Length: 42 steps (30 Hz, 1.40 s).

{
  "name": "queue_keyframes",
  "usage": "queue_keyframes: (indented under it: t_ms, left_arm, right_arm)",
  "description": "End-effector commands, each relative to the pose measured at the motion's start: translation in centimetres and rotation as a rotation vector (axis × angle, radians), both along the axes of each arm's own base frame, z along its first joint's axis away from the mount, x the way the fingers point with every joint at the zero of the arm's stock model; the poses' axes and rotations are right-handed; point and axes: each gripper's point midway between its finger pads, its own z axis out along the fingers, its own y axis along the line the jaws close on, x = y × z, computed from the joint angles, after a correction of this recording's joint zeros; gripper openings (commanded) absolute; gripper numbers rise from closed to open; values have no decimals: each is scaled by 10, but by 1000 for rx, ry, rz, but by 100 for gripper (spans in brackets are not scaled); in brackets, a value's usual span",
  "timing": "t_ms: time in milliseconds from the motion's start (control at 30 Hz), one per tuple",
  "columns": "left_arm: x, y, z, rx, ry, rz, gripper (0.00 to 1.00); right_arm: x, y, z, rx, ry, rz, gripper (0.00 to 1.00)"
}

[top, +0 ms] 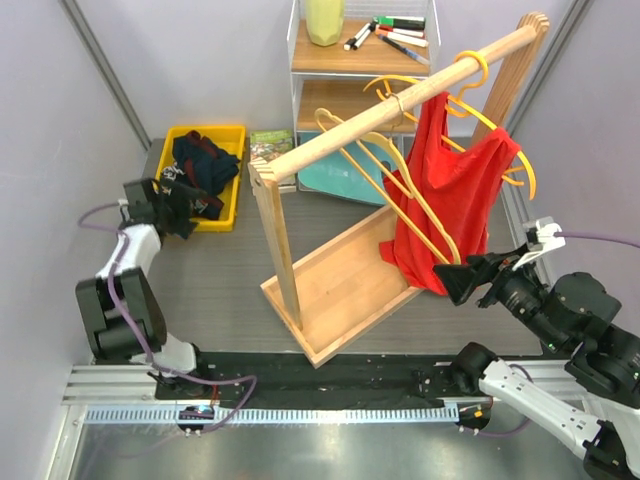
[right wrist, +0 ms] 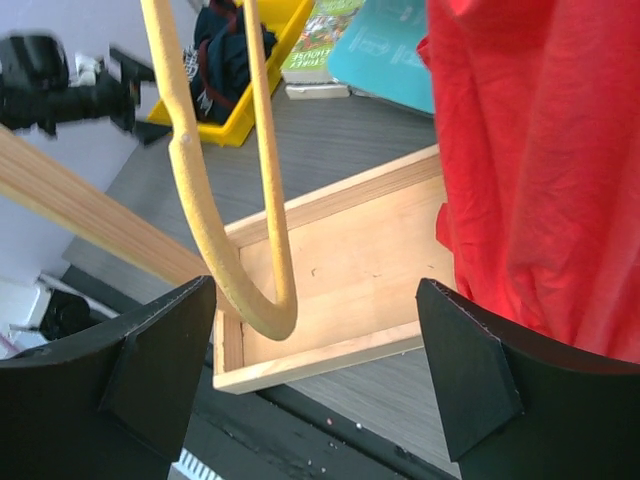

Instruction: Remove the tank top from the hanger

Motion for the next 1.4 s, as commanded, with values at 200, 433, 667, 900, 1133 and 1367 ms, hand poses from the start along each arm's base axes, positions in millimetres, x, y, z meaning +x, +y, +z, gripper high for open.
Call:
queue_keyframes:
  t_ms: [200,433,667,900,1133,1367]
  left_arm:
    - [-119,-155,79,46,-312,-390,88]
    - [-174,-180,86,117,-296,-524,88]
    - [-200,-202,89,96,-325,-631,86]
    - [-213,-199,113,138,-403,-666,86]
    - [-221,-207,122,173,-430,-774,86]
    - [-232,-214,111,167,-430,-860,86]
  right_arm:
    - [14,-50,-17,-15,127,-333,86]
    - [37,-87,-36,-200,183,-632,84]
    - [35,-114,16,-240,112,-744,84]
    - [13,-105,64,-115,15,-539,85]
    - [43,-89,105,-180,-72,-551,84]
    - [92,-70,158,-338,-135,-640,93]
